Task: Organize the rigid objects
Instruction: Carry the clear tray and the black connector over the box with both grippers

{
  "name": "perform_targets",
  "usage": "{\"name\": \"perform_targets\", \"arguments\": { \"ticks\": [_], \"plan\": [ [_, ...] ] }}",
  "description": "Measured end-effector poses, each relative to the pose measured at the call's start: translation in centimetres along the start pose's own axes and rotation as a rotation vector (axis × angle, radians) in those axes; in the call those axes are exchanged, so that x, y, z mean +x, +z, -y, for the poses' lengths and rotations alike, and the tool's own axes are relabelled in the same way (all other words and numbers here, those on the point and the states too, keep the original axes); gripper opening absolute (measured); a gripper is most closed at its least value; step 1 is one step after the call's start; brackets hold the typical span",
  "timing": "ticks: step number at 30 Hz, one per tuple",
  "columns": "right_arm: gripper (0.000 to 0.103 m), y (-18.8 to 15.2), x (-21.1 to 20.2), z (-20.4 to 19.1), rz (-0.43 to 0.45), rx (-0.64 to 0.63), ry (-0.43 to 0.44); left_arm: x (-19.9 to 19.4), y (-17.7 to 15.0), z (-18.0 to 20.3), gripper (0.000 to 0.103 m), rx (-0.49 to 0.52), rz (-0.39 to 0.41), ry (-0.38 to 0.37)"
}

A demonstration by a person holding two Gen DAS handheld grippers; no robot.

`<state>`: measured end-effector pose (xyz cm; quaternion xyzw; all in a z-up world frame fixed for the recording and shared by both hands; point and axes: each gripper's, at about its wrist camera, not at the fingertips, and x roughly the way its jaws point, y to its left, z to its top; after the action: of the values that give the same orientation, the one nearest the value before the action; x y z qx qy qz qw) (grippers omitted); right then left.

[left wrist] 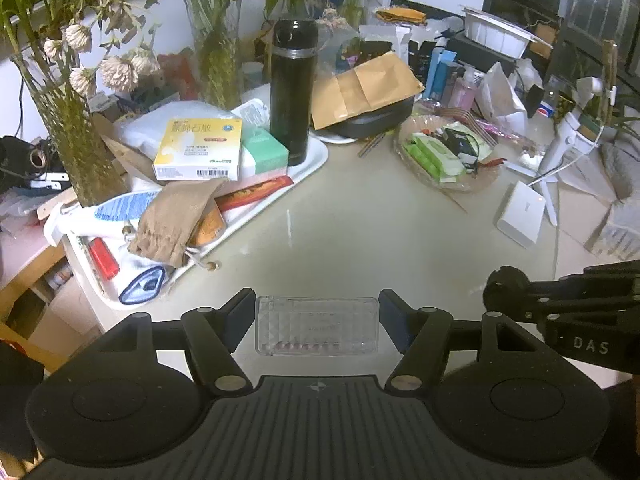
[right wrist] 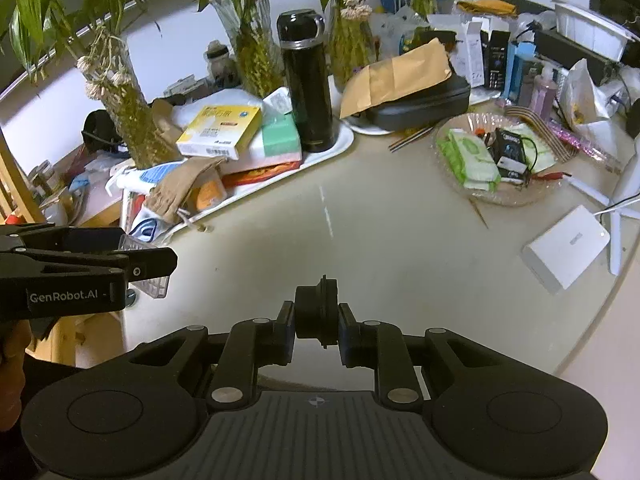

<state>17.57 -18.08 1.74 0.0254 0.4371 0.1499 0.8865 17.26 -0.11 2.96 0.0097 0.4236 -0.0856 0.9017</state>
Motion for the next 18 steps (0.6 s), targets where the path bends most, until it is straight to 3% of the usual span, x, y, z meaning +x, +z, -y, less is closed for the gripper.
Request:
{"name": "perform_targets", "arguments": {
  "ticks": [18],
  "plan": [
    [0.024, 0.1, -1.8, -1.7, -0.146, -0.002, 0.021, -1.2, -0.3, -0.2, 0.067, -0.017, -0.174, -0.016]
  ]
}}
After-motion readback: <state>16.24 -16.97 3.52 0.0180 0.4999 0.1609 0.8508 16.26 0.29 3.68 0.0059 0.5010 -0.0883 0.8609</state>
